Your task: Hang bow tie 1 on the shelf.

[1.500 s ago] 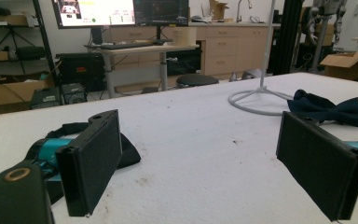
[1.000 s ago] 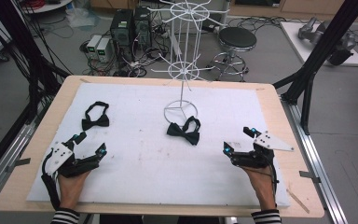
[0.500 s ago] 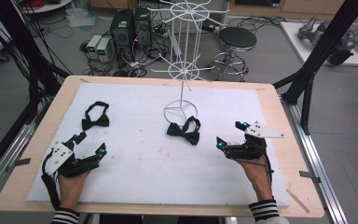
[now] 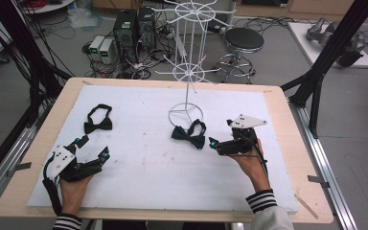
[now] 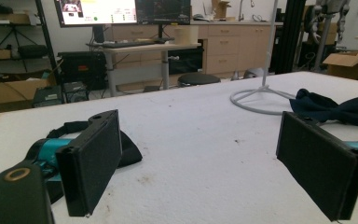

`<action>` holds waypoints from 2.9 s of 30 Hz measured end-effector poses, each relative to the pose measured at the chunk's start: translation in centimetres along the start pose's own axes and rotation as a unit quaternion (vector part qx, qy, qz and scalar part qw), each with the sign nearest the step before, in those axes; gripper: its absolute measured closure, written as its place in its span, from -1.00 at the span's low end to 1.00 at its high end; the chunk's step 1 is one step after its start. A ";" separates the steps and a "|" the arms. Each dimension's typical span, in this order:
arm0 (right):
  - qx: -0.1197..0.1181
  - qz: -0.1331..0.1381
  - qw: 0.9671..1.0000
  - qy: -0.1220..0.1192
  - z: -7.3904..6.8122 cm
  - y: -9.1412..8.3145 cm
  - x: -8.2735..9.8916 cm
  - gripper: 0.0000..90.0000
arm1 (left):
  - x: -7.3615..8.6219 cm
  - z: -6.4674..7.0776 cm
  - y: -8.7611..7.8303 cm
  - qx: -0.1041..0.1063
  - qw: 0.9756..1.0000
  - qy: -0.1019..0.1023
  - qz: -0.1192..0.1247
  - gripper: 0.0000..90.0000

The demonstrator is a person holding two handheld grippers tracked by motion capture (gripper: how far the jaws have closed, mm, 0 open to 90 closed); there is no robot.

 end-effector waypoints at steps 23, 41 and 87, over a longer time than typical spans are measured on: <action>-0.056 -0.086 0.994 -0.038 -0.9 4.9 -0.5 -0.70 | 0.0 0.0 0.0 0.001 1.000 -0.001 0.000 -0.68; -0.086 -0.162 0.981 -0.061 -1.3 7.4 0.3 -0.49 | 0.0 -0.1 0.0 0.000 1.000 -0.004 0.002 -0.68; -0.081 -0.211 0.964 -0.140 -2.1 8.0 0.8 0.84 | 0.0 -0.1 0.0 0.001 1.000 -0.009 0.003 -0.68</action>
Point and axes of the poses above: each handheld gripper's, and its own axes: y roughly forward along the jaws, x roughly out of its underside, z roughly to its right, the point moved 3 cm from there along y, roughly forward along the jaws
